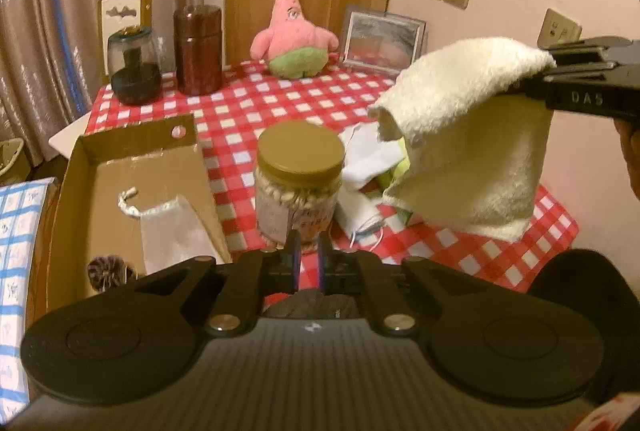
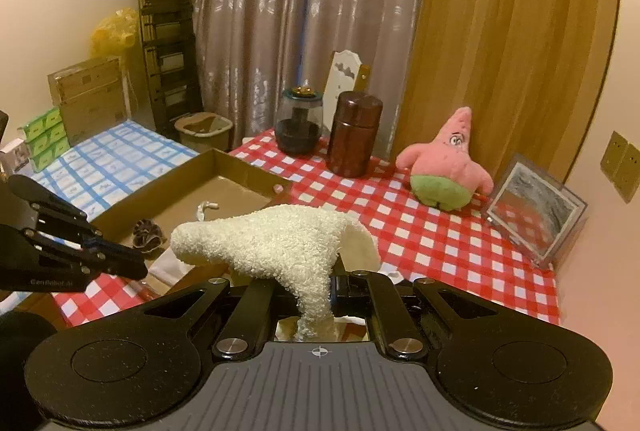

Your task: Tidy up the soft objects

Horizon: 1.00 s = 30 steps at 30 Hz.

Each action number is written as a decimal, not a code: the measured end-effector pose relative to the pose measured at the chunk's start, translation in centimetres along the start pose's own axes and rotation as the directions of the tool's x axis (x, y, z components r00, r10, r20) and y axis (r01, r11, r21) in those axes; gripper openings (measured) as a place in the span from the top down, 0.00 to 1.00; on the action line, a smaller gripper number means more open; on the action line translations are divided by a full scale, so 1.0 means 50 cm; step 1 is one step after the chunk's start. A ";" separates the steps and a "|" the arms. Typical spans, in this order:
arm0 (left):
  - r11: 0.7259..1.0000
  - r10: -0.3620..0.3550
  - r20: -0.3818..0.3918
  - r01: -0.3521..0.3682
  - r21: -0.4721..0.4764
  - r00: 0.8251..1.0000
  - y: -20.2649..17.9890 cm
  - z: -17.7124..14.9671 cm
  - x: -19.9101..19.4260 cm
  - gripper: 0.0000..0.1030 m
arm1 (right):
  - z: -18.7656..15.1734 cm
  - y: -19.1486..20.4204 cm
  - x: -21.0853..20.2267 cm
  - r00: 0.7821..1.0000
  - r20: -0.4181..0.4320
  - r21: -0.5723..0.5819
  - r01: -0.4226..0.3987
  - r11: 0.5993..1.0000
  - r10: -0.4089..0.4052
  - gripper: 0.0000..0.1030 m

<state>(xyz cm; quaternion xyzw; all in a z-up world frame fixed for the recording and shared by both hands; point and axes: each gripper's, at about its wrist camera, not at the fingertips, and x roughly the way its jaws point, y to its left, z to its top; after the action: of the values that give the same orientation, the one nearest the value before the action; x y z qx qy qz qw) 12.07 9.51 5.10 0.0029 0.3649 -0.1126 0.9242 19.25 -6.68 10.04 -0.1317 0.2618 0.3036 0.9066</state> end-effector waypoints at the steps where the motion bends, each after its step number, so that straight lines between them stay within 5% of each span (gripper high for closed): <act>1: 1.000 0.002 -0.008 -0.002 -0.002 1.000 0.000 -0.008 0.002 0.90 | -0.003 0.001 0.003 1.000 -0.002 0.004 -0.003 1.000 0.003 0.93; 10: 1.000 -0.004 -0.110 0.007 0.027 0.994 -0.030 -0.093 0.040 0.36 | -0.054 -0.008 0.012 0.999 -0.029 0.068 -0.015 0.998 0.017 0.93; 14: 0.992 -0.024 -0.173 0.044 0.115 0.985 -0.052 -0.128 0.062 0.31 | -0.074 -0.018 0.017 0.999 -0.046 0.097 -0.011 0.995 0.016 0.93; 25: 0.897 0.021 -0.370 0.146 0.416 0.929 -0.119 -0.220 0.154 0.31 | -0.103 -0.044 0.041 0.997 -0.081 0.146 0.009 0.989 0.002 0.93; 30: 0.918 0.026 -0.380 0.129 0.376 0.924 -0.095 -0.217 0.173 0.58 | -0.108 -0.051 0.047 0.996 -0.090 0.153 0.018 0.988 -0.004 0.93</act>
<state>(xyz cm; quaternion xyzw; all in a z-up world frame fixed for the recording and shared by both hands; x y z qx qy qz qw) 9.92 4.03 -8.34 0.2004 0.5056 -0.2058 0.8135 20.29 -9.68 4.49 -0.0765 0.3238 0.2714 0.9031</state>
